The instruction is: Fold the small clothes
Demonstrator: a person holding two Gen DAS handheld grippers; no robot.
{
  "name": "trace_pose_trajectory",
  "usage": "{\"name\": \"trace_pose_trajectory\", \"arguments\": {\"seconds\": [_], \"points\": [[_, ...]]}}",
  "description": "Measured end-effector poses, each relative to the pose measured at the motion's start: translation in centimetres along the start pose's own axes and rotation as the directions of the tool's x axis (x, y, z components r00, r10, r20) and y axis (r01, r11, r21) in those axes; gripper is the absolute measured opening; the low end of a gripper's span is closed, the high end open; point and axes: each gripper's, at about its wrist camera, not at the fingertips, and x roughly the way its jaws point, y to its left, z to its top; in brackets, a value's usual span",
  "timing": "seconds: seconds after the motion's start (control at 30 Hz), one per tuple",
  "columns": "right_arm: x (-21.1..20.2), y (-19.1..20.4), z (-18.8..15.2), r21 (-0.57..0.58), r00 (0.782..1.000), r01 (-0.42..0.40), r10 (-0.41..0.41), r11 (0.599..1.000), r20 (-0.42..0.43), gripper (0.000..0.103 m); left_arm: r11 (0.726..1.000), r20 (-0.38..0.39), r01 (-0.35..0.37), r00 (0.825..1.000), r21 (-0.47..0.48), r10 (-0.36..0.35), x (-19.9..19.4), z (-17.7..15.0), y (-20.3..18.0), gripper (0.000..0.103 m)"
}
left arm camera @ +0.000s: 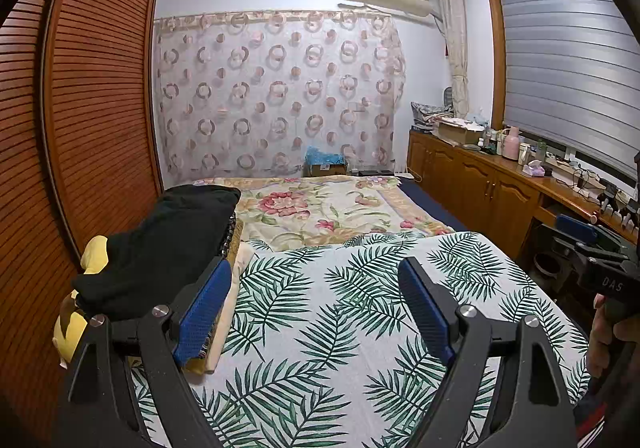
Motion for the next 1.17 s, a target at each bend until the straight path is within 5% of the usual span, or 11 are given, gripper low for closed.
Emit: {"name": "trace_pose_trajectory", "arguments": {"seconds": [1.17], "points": [[0.15, -0.9, 0.04, 0.001, 1.0, 0.001, -0.001, 1.0, 0.001, 0.084, 1.0, 0.001, -0.001, 1.0, 0.001, 0.001, 0.07, -0.15, -0.13, 0.086]]}}
